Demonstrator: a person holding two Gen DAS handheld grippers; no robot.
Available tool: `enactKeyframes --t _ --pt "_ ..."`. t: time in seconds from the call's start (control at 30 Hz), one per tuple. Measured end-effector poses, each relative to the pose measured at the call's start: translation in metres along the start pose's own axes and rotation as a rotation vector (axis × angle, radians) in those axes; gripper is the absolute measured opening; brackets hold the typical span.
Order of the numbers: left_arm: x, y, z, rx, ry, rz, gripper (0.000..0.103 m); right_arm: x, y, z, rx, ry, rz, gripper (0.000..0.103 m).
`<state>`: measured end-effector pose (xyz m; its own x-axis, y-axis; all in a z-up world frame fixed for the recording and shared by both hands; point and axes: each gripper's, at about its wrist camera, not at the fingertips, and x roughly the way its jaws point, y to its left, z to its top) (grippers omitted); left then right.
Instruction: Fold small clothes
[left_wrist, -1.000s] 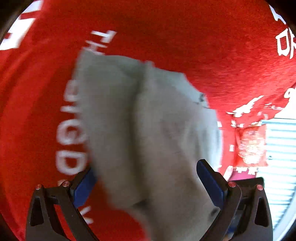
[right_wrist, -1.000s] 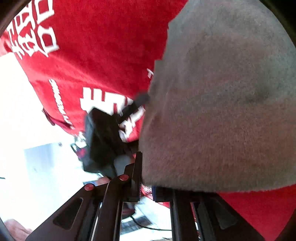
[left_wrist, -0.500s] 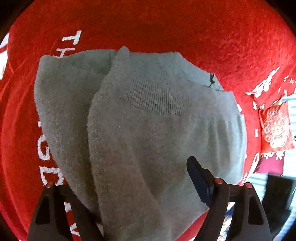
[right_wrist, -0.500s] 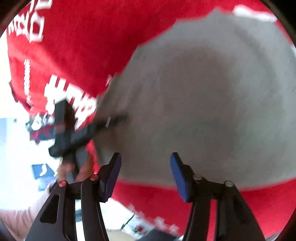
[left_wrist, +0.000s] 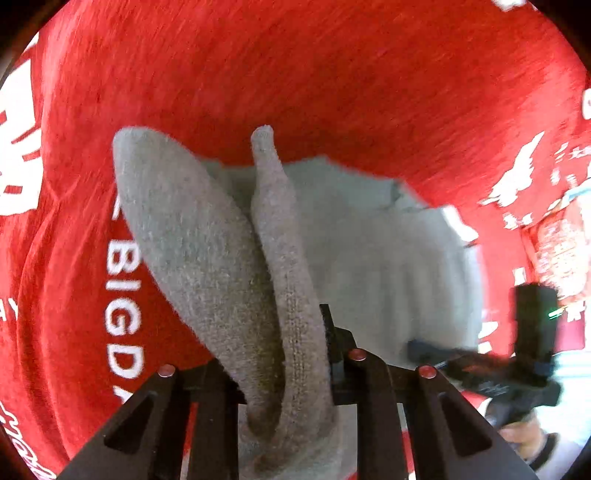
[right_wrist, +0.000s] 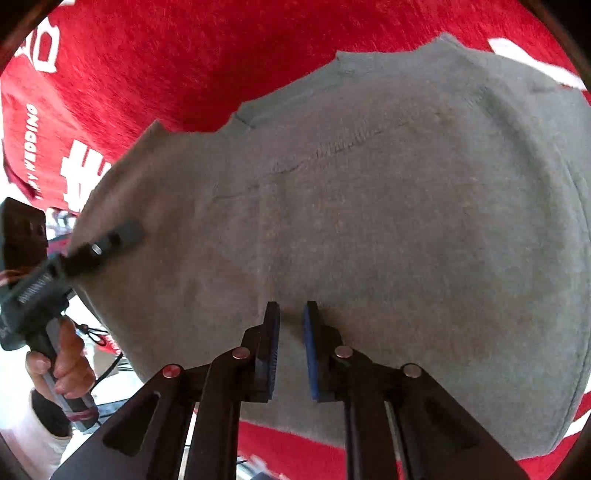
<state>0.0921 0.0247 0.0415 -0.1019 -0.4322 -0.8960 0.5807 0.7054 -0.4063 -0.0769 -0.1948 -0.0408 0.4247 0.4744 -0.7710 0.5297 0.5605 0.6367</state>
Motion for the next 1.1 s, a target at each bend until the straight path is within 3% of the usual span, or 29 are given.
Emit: enactKeyframes --t 0.13,0.27,0.33,0.43,0.53,0.6,0.7,0.8,0.87,0.93,0.97,1.0,1.07,1.1 --pt "-0.024 -0.054 0.014 0.063 -0.06 -0.043 0.022 -0.031 -0.016 0.001 0.044 -0.045 0.066 0.015" --pt "-0.022 -0.122 0.023 0.172 -0.078 -0.06 0.022 -0.07 -0.054 -0.005 0.124 -0.11 0.13 0.015" --pt "-0.006 -0.166 0.025 0.256 -0.075 -0.041 0.022 -0.086 -0.086 -0.013 0.177 -0.133 0.152 0.018" --pt "0.029 -0.22 0.018 0.355 -0.033 -0.002 0.022 -0.088 -0.118 -0.022 0.252 -0.141 0.164 0.033" --pt "0.08 -0.265 0.005 0.447 0.033 0.057 0.023 -0.077 -0.148 -0.036 0.343 -0.131 0.221 0.035" --pt "0.117 -0.279 -0.008 0.498 0.091 0.12 0.028 -0.073 -0.155 -0.041 0.369 -0.134 0.254 0.032" --pt "0.137 -0.288 -0.025 0.54 0.102 0.179 0.031 -0.068 -0.157 -0.045 0.371 -0.139 0.275 0.032" --pt "0.128 -0.292 -0.029 0.54 0.077 0.189 0.031 -0.067 -0.162 -0.047 0.387 -0.137 0.295 0.033" --pt "0.115 -0.299 -0.027 0.537 0.038 0.157 0.031 -0.084 -0.177 -0.047 0.389 -0.134 0.3 0.033" --pt "0.09 -0.303 -0.022 0.529 -0.025 0.124 0.046 -0.092 -0.182 -0.047 0.396 -0.148 0.312 0.038" --pt "0.077 -0.301 -0.02 0.521 -0.058 0.117 0.08 -0.096 -0.186 -0.047 0.409 -0.168 0.338 0.046" --pt "0.062 -0.298 -0.018 0.507 -0.112 0.125 0.103 -0.099 -0.189 -0.047 0.424 -0.185 0.368 0.057" --pt "0.042 -0.289 -0.015 0.484 -0.193 0.149 0.103 -0.102 -0.202 -0.048 0.488 -0.225 0.475 0.067" --pt "0.033 -0.28 -0.012 0.463 -0.197 0.162 0.103 -0.104 -0.209 -0.049 0.52 -0.241 0.513 0.068"
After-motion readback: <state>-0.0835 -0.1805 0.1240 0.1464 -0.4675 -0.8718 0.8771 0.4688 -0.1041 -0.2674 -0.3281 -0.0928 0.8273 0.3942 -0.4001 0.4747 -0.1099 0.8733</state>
